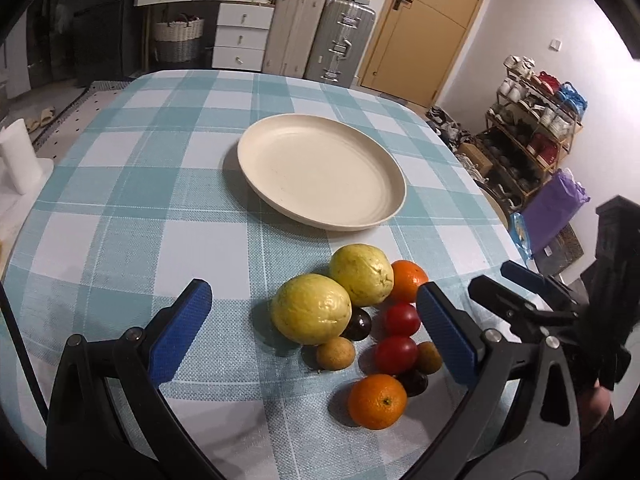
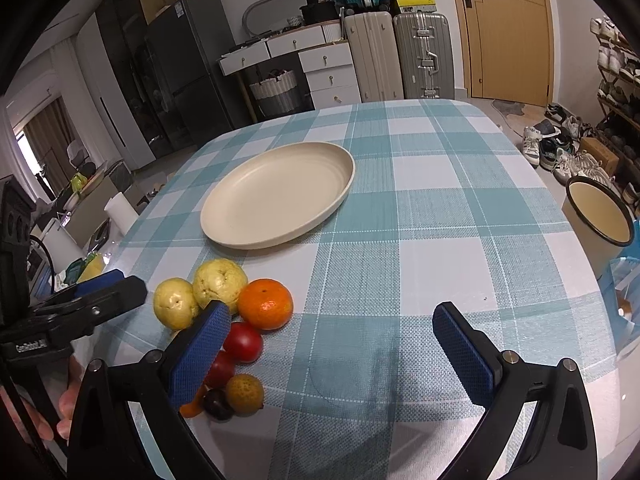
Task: Organize fruits
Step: 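Lower the left tool and close it on the large yellow guava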
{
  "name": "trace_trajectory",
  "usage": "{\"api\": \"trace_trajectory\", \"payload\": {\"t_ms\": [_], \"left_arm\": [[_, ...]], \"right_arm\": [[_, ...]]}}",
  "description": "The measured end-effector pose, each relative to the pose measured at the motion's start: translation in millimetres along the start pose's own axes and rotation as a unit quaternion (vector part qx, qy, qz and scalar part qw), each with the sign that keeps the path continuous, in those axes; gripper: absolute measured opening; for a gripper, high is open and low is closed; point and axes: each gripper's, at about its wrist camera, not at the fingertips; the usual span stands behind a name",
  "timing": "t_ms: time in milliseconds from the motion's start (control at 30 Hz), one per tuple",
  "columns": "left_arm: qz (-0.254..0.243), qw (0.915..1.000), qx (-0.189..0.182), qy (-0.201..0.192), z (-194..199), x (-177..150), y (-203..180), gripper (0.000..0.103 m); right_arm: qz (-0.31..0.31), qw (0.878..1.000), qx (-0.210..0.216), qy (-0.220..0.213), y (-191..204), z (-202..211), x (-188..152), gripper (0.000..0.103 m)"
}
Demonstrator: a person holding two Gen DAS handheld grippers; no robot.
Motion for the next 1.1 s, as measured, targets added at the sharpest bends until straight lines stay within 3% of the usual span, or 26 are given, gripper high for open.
{"api": "trace_trajectory", "payload": {"t_ms": [233,833,1100], "left_arm": [[0.017,0.9991,-0.031,0.025,-16,-3,11,0.097],[0.045,0.9928,-0.09,0.064,-41,-7,33,0.052],[0.05,0.9905,-0.114,0.059,-42,-7,41,0.051]], "right_arm": [[-0.003,1.0,0.0,0.01,-2,-10,2,0.103],[-0.001,1.0,-0.005,0.026,-2,-29,6,0.103],[-0.005,1.0,-0.004,0.028,-3,-32,7,0.103]]}}
Point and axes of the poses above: each gripper's, at about its wrist camera, not at the fingertips, and z roughly against the way its jaws point, y to its left, x to its top, and after that the axes turned 8 degrees about -x, right-handed
